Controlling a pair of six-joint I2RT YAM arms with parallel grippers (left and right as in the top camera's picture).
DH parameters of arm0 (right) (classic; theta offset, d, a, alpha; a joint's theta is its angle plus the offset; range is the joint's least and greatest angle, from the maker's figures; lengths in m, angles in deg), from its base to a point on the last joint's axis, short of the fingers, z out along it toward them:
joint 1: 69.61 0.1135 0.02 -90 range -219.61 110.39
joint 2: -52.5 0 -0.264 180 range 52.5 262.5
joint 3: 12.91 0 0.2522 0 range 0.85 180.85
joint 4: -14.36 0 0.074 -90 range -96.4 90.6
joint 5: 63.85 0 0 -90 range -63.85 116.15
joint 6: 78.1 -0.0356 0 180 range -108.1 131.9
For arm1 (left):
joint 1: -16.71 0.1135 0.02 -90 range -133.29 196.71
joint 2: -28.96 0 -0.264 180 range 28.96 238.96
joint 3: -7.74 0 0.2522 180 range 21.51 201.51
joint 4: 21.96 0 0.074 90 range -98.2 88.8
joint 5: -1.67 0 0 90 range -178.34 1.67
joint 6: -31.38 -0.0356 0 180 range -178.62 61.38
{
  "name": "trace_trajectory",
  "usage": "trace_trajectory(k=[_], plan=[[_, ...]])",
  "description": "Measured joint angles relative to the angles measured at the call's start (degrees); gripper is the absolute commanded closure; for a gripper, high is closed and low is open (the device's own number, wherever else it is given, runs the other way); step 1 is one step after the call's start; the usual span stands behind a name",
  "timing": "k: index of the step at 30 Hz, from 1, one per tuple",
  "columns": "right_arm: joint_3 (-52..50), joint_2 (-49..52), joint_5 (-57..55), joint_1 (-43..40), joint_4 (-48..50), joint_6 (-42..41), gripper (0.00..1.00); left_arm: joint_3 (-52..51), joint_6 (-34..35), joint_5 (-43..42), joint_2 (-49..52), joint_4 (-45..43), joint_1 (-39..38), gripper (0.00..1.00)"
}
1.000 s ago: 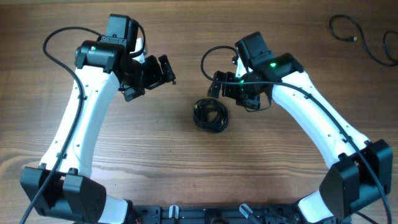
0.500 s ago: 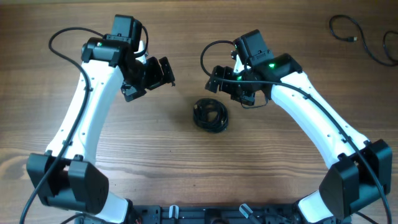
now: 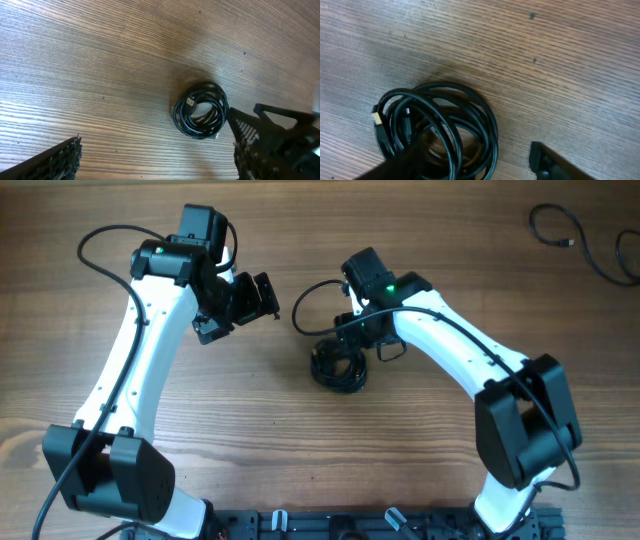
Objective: Untangle cables
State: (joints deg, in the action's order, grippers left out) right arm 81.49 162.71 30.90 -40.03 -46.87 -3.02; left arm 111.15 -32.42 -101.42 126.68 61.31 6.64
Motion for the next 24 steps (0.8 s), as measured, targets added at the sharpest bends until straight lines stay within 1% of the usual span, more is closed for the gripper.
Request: trace_trajectory(k=[2,7,10,15,19,21,23,24], plan=[[0.00,0.48,0.87,0.00,0.42,0.52,0.48,0.00,0.00,0.00,0.00,-0.04,0.00,0.00],[0.00,0.48,5.75,0.00,0.17,0.90,0.55,0.00,0.00,0.00,0.00,-0.13,0.00,0.00],[0.00,0.87,7.04,0.00,-0.17,0.48,0.62,0.00,0.00,0.00,0.00,-0.72,0.00,0.00],[-0.04,4.24,7.28,0.02,-3.04,0.02,0.62,0.00,1.53,0.02,0.00,-2.08,1.84,0.00],[-0.04,4.22,7.28,0.00,-2.91,-0.20,0.71,0.00,1.99,0.44,0.00,-2.23,4.04,0.00],[-0.04,4.22,7.32,0.00,-2.27,-0.17,0.81,0.00,1.99,0.44,0.00,-2.23,4.13,0.00],[-0.04,4.22,7.63,0.00,-1.29,-0.17,0.88,0.00,1.99,0.44,0.00,-2.23,4.13,0.00],[-0.04,4.22,7.69,0.02,-1.01,-0.42,0.89,0.00,1.99,0.44,0.00,-2.23,4.13,0.00]])
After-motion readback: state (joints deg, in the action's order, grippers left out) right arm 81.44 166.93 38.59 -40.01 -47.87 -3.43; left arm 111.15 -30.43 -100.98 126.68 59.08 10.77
